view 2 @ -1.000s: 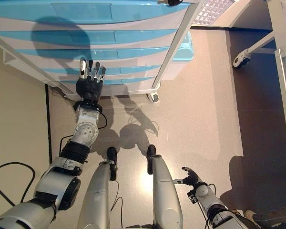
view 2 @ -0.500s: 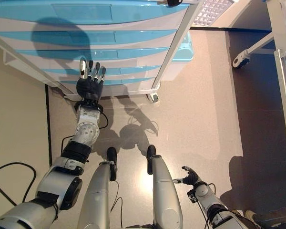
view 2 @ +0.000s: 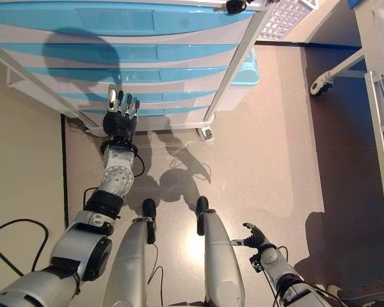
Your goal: Open the drawer and pick up the medicine
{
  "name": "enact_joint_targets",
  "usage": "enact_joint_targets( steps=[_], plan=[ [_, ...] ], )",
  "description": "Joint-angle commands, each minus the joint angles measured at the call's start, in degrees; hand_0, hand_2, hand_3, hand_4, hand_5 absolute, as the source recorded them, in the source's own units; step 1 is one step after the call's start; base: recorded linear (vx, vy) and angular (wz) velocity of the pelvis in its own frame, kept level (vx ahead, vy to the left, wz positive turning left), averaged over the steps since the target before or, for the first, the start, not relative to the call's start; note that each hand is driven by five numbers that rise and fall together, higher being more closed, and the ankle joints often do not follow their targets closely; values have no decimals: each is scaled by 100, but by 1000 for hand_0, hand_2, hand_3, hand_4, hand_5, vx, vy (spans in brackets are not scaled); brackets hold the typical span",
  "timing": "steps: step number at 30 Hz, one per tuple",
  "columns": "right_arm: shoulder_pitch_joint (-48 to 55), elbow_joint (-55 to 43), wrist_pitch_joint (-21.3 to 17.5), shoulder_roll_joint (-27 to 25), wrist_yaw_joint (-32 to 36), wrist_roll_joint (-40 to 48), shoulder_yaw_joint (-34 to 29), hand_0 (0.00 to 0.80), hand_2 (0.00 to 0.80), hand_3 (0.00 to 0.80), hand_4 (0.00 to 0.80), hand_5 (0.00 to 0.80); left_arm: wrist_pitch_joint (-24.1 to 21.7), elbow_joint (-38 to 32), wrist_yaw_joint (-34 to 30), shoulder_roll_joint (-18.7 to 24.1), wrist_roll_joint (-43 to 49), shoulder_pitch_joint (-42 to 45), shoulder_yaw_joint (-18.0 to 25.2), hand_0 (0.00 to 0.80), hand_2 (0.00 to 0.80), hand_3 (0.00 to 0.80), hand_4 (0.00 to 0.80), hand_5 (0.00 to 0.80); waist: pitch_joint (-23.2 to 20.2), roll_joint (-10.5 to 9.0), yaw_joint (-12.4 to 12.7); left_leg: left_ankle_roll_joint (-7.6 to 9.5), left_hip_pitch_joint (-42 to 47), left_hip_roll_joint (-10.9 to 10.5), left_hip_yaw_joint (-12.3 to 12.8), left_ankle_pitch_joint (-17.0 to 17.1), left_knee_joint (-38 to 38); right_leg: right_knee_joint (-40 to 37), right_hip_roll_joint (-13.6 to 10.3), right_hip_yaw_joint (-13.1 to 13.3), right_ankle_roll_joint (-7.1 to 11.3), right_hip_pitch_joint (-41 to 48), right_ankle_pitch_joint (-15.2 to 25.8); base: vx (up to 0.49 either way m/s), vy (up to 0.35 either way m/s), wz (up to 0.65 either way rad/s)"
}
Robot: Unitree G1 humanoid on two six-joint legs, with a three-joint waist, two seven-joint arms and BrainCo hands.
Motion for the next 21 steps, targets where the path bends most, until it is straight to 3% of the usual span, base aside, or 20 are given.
enact_joint_targets(
  steps=[1, 11, 21],
  plan=[
    [251, 1, 14, -189, -119, -8, 26, 0, 0, 0, 0, 0, -92, 83, -37, -191, 330, -139, 114, 0, 0, 0, 0, 0, -185, 184, 4, 177, 57, -128, -63, -256, 25, -677, 8, -33, 106, -91, 784, 0, 0, 0],
    [297, 34, 26, -208, -143, -9, -30, 0, 0, 0, 0, 0, -33, 68, -87, -175, 443, -63, 96, 0, 0, 0, 0, 0, -144, 183, 21, 159, 68, -127, -80, -206, -5, -683, 5, -65, 98, -81, 809, 0, 0, 0],
    [380, 41, 48, -347, 51, -30, -31, 0, 0, 0, 0, 0, 103, -737, -574, 146, 313, -443, -363, 0, 0, 0, 0, 0, -159, 281, 22, 151, 55, -154, -108, -166, -26, -692, -19, -71, 106, -70, 832, 0, 0, 0]
  ],
)
